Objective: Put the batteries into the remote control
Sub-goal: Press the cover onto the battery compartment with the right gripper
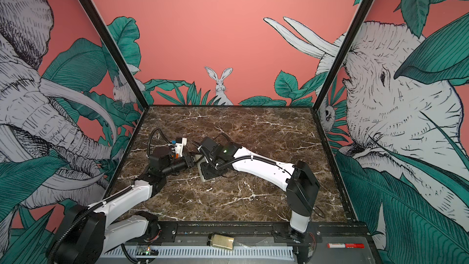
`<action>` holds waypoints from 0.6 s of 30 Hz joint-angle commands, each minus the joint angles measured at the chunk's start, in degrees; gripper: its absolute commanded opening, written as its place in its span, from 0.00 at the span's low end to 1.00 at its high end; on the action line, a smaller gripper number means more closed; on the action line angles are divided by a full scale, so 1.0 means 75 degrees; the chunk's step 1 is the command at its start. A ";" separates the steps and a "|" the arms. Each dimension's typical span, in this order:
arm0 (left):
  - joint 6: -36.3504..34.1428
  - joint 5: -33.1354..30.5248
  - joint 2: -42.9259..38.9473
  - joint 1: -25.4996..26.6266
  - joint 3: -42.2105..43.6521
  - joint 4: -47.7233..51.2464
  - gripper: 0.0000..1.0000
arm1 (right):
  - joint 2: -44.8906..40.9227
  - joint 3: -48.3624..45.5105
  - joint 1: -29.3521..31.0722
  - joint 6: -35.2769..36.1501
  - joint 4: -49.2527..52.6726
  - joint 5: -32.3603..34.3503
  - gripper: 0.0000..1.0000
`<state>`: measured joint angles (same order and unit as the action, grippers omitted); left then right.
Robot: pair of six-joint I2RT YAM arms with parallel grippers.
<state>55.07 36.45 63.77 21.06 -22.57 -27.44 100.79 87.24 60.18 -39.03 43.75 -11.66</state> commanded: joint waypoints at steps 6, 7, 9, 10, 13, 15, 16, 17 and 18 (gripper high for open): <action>0.0040 0.0227 -0.0069 -0.0004 -0.0185 -0.0432 0.00 | -0.0314 -0.0147 0.0031 -0.0038 -0.0283 -0.0048 0.00; 0.0031 0.0228 -0.0076 -0.0008 -0.0186 -0.0419 0.00 | -0.0308 -0.0130 0.0030 -0.0035 -0.0289 -0.0050 0.00; 0.0017 0.0227 -0.0069 -0.0010 -0.0188 -0.0397 0.00 | -0.0308 -0.0119 0.0034 -0.0025 -0.0267 -0.0048 0.00; 0.0000 0.0219 -0.0072 -0.0007 -0.0200 -0.0375 0.00 | -0.0313 -0.0131 0.0027 -0.0016 -0.0264 -0.0047 0.00; -0.0047 0.0209 -0.0048 -0.0007 -0.0222 -0.0309 0.00 | -0.0355 -0.0151 0.0033 -0.0038 -0.0246 0.0008 0.00; -0.0087 0.0231 -0.0027 -0.0009 -0.0264 -0.0258 0.00 | -0.0373 -0.0192 0.0028 -0.0064 -0.0236 0.0037 0.00; -0.0117 0.0232 -0.0018 -0.0007 -0.0291 -0.0220 0.00 | -0.0382 -0.0196 0.0026 -0.0070 -0.0243 0.0034 0.00; -0.0146 0.0227 -0.0002 -0.0007 -0.0318 -0.0179 0.00 | -0.0384 -0.0203 0.0026 -0.0082 -0.0243 0.0044 0.00; -0.0153 0.0229 0.0019 -0.0010 -0.0327 -0.0184 0.00 | -0.0384 -0.0218 0.0031 -0.0093 -0.0243 0.0045 0.00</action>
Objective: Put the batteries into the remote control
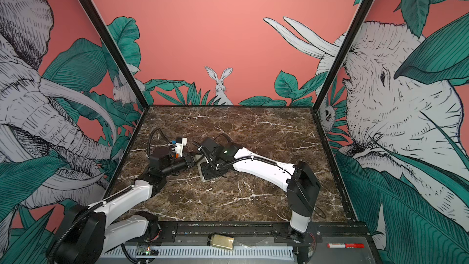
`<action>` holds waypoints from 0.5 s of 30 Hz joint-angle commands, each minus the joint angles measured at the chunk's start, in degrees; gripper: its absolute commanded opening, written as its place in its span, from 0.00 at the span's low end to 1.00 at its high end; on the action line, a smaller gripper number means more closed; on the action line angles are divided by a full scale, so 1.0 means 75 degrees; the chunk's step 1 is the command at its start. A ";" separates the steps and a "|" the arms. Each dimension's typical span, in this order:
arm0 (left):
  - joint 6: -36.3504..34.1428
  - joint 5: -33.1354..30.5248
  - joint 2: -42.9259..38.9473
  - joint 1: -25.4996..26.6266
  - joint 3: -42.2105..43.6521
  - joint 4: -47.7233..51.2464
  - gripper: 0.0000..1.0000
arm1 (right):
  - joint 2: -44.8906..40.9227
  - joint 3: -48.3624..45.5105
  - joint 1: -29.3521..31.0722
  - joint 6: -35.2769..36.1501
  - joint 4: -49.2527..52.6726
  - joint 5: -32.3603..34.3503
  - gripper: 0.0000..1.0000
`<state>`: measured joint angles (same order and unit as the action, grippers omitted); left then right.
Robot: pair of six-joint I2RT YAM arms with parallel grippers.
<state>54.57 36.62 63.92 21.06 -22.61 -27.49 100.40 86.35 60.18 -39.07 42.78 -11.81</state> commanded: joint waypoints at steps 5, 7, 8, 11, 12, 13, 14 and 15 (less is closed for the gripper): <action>-0.0092 0.0228 0.0064 -0.0019 -0.0325 -0.0203 0.00 | -0.0332 -0.0090 0.0026 -0.0119 -0.0132 0.0091 0.00; -0.0104 0.0227 0.0061 -0.0022 -0.0326 -0.0191 0.00 | -0.0336 -0.0079 0.0032 -0.0123 -0.0106 0.0102 0.00; -0.0104 0.0227 0.0060 -0.0028 -0.0320 -0.0176 0.00 | -0.0335 -0.0071 0.0027 -0.0134 -0.0074 0.0102 0.00; -0.0124 0.0240 0.0061 -0.0041 -0.0317 -0.0179 0.00 | -0.0344 -0.0103 0.0037 -0.0159 -0.0036 0.0131 0.00; -0.0136 0.0244 0.0058 -0.0043 -0.0324 -0.0159 0.00 | -0.0344 -0.0102 0.0032 -0.0167 -0.0037 0.0134 0.00; -0.0139 0.0260 0.0055 -0.0051 -0.0330 -0.0142 0.00 | -0.0335 -0.0105 0.0029 -0.0159 -0.0039 0.0134 0.00; -0.0157 0.0248 0.0061 -0.0054 -0.0327 -0.0133 0.00 | -0.0332 -0.0105 0.0028 -0.0162 -0.0044 0.0143 0.00; -0.0169 0.0247 0.0055 -0.0070 -0.0344 -0.0119 0.00 | -0.0321 -0.0103 0.0022 -0.0165 -0.0045 0.0136 0.00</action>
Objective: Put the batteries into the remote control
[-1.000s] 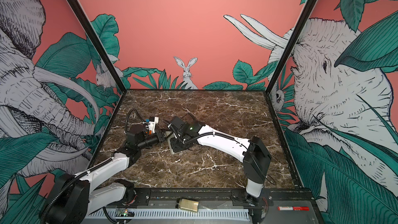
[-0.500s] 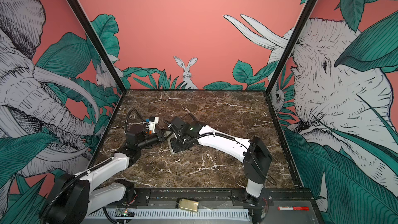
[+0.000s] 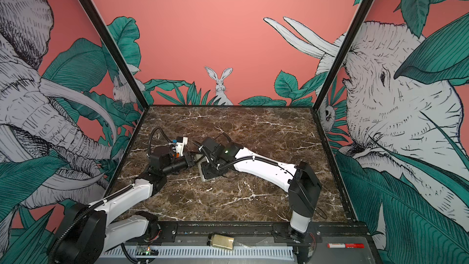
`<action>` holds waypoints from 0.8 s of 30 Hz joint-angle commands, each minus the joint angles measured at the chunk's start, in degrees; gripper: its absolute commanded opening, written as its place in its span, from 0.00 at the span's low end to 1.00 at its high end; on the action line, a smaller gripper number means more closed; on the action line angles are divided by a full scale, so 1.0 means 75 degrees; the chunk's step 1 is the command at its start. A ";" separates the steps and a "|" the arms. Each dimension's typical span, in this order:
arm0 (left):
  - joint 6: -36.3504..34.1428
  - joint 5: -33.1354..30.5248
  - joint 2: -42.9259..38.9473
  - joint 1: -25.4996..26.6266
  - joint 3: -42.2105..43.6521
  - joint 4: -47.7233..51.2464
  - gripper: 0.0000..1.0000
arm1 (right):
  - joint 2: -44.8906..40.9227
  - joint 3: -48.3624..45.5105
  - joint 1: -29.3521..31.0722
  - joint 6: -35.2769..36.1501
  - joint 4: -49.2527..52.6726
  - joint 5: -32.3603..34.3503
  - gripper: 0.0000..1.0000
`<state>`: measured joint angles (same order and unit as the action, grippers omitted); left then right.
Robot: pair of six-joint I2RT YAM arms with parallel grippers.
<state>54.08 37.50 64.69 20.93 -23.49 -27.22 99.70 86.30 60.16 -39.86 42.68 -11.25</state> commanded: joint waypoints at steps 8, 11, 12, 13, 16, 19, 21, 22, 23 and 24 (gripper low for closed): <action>-0.0075 0.0163 0.0032 -0.0070 -0.0240 -0.0215 0.00 | -0.0192 -0.0099 0.0021 -0.0031 -0.0029 0.0064 0.00; -0.0075 0.0265 0.0077 -0.0072 -0.0268 -0.0284 0.00 | -0.0148 -0.0094 -0.0005 -0.0007 -0.0087 0.0027 0.00; -0.0089 0.0307 0.0094 -0.0069 -0.0281 -0.0278 0.00 | -0.0119 -0.0090 -0.0023 0.0003 -0.0100 0.0006 0.00; -0.0106 0.0332 0.0112 -0.0071 -0.0293 -0.0281 0.00 | -0.0109 -0.0077 -0.0038 0.0016 -0.0103 -0.0003 0.00; -0.0121 0.0385 0.0125 -0.0069 -0.0328 -0.0284 0.00 | -0.0051 -0.0045 -0.0057 0.0041 -0.0147 -0.0065 0.00; -0.0121 0.0438 0.0134 -0.0068 -0.0349 -0.0287 0.00 | -0.0016 -0.0050 -0.0098 0.0041 -0.0188 -0.0135 0.00; -0.0122 0.0461 0.0142 -0.0069 -0.0359 -0.0297 0.00 | -0.0005 -0.0068 -0.0111 0.0032 -0.0212 -0.0174 0.00; -0.0127 0.0468 0.0142 -0.0071 -0.0352 -0.0296 0.00 | -0.0004 -0.0071 -0.0120 0.0027 -0.0217 -0.0182 0.00; -0.0122 0.0466 0.0162 -0.0072 -0.0354 -0.0304 0.00 | -0.0016 -0.0081 -0.0113 0.0028 -0.0228 -0.0183 0.00; -0.0121 0.0462 0.0153 -0.0072 -0.0353 -0.0306 0.00 | -0.0036 -0.0102 -0.0131 0.0017 -0.0234 -0.0188 0.00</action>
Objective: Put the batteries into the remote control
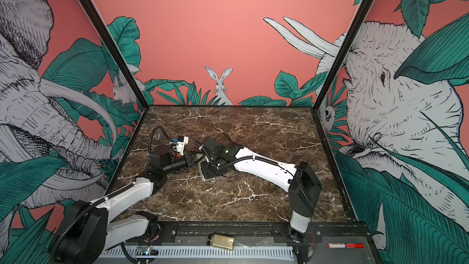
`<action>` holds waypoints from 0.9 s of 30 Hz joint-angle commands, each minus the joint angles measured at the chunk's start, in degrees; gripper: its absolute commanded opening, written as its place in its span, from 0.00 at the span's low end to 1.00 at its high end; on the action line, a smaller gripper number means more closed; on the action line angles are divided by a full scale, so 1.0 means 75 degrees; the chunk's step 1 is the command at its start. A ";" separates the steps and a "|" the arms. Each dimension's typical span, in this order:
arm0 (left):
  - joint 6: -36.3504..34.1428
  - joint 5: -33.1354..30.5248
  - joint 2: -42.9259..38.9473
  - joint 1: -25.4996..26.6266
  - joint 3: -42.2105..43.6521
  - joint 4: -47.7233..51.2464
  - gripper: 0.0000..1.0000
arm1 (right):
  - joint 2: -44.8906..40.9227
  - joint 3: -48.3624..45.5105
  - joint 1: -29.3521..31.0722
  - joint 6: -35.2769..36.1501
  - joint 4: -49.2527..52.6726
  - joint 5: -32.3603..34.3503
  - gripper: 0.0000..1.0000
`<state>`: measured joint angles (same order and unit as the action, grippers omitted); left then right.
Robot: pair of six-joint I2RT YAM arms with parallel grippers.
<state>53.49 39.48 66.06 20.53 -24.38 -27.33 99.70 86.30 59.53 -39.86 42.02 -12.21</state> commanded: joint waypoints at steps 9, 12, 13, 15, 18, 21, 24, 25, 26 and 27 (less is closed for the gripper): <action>0.0054 0.0267 0.0039 -0.0019 -0.0218 -0.0512 0.00 | -0.0157 -0.0379 -0.0138 -0.0114 -0.0387 -0.0162 0.00; 0.0063 0.0282 0.0025 -0.0023 -0.0218 -0.0510 0.00 | -0.0157 -0.0400 -0.0146 -0.0134 -0.0432 -0.0178 0.00; 0.0063 0.0288 0.0017 -0.0019 -0.0217 -0.0505 0.00 | -0.0160 -0.0398 -0.0155 -0.0124 -0.0451 -0.0180 0.00; 0.0061 0.0308 0.0016 -0.0019 -0.0209 -0.0521 0.00 | -0.0147 -0.0389 -0.0162 -0.0124 -0.0479 -0.0202 0.00; 0.0085 0.0343 0.0020 -0.0018 -0.0217 -0.0550 0.00 | -0.0121 -0.0375 -0.0156 -0.0116 -0.0490 -0.0235 0.00; 0.0078 0.0395 0.0029 -0.0017 -0.0213 -0.0584 0.00 | -0.0142 -0.0387 -0.0164 -0.0121 -0.0499 -0.0197 0.00; 0.0071 0.0470 0.0051 -0.0019 -0.0219 -0.0585 0.00 | -0.0145 -0.0395 -0.0167 -0.0115 -0.0517 -0.0177 0.00; 0.0067 0.0499 0.0058 -0.0016 -0.0218 -0.0580 0.00 | -0.0145 -0.0390 -0.0167 -0.0114 -0.0501 -0.0159 0.00; 0.0069 0.0526 0.0051 -0.0017 -0.0219 -0.0592 0.00 | -0.0156 -0.0392 -0.0177 -0.0100 -0.0499 -0.0147 0.00; 0.0063 0.0539 0.0051 -0.0015 -0.0216 -0.0584 0.00 | -0.0157 -0.0388 -0.0167 -0.0101 -0.0498 -0.0141 0.00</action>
<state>53.54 40.21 67.07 20.45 -24.38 -27.83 99.68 83.92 58.59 -40.34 39.64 -14.00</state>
